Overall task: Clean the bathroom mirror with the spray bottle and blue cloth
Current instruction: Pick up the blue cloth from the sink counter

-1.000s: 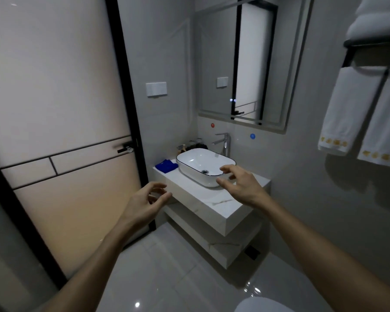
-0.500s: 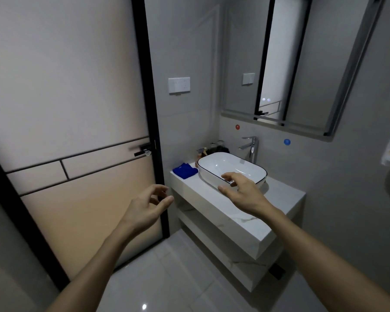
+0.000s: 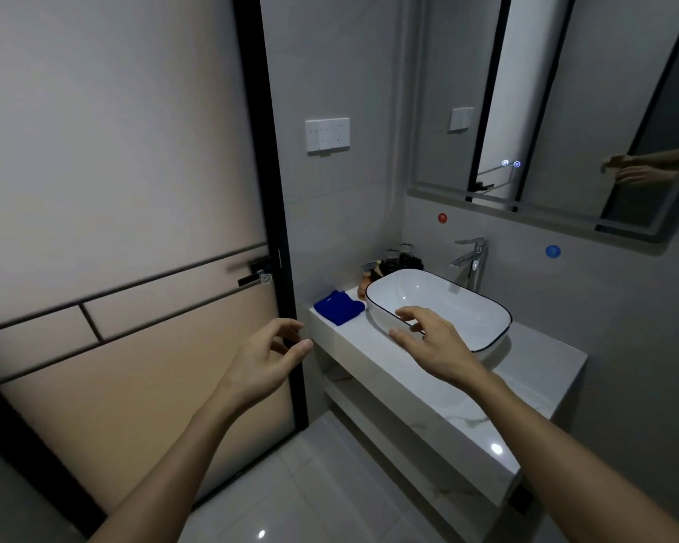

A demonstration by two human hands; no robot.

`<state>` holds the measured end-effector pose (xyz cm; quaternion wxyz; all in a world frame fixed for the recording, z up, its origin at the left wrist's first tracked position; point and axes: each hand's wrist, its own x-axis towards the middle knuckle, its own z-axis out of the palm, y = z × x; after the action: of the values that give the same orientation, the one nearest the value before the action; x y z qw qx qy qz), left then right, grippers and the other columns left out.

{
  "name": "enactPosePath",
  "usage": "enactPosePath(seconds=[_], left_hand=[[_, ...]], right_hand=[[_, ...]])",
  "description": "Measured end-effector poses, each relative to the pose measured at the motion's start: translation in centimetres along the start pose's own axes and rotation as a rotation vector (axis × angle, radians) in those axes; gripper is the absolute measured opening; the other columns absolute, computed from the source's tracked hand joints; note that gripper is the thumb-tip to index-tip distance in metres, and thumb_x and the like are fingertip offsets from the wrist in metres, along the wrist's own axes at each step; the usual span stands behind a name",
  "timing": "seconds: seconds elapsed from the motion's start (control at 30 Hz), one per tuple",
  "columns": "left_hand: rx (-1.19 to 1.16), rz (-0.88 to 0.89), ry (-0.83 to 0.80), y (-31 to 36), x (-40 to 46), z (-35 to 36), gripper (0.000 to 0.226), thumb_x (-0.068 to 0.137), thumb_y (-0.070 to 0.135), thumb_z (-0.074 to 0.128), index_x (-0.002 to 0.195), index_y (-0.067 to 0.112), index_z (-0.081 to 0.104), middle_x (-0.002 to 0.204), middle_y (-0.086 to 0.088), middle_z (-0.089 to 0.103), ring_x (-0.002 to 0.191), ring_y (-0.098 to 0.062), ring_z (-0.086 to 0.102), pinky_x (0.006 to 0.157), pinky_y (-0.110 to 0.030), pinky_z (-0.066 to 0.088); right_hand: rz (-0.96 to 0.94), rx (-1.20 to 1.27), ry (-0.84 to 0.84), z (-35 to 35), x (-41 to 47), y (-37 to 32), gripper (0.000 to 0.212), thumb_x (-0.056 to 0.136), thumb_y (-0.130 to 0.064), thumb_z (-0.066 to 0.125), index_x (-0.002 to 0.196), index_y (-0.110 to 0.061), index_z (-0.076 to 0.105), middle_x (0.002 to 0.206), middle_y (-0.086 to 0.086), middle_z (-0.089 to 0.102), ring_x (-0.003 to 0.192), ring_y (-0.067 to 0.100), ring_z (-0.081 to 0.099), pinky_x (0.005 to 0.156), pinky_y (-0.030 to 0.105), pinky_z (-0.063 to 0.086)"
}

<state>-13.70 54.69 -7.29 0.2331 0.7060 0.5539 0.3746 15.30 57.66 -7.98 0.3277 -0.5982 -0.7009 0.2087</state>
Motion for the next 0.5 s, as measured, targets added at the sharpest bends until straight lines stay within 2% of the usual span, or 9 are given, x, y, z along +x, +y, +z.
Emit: enactPosePath(seconds=[0.23,0.4,0.5], left_hand=[[-0.044,-0.069,0.027,-3.6,8.5,3.1,0.029,0.094,0.043,0.063,0.121,0.035,0.06,0.111,0.017,0.065,0.096,-0.003,0.063,0.073,-0.014,0.046],[-0.068,-0.145,0.043,-5.2,14.1,5.4,0.031,0.093,0.045,0.063,0.122,0.036,0.06,0.111,0.018,0.066,0.096,-0.002,0.063,0.072,-0.013,0.044],[-0.073,-0.181,0.046,-6.5,16.7,6.5,0.031,0.093,0.044,0.064,0.123,0.035,0.06,0.11,0.018,0.065,0.096,-0.002,0.063,0.071,-0.012,0.043]], right_hand=[[-0.004,0.064,-0.048,1.9,9.4,3.8,0.044,0.098,-0.038,0.055,0.138,-0.022,0.048,0.14,-0.002,0.051,0.113,0.009,0.051,0.086,0.023,0.044],[-0.015,0.065,-0.12,2.7,15.7,6.8,0.043,0.098,-0.038,0.056,0.137,-0.023,0.048,0.139,-0.004,0.052,0.11,0.005,0.049,0.071,0.005,0.038],[-0.002,0.077,-0.143,3.3,19.2,8.5,0.042,0.098,-0.038,0.056,0.136,-0.023,0.049,0.138,-0.003,0.052,0.109,0.005,0.049,0.067,0.002,0.036]])
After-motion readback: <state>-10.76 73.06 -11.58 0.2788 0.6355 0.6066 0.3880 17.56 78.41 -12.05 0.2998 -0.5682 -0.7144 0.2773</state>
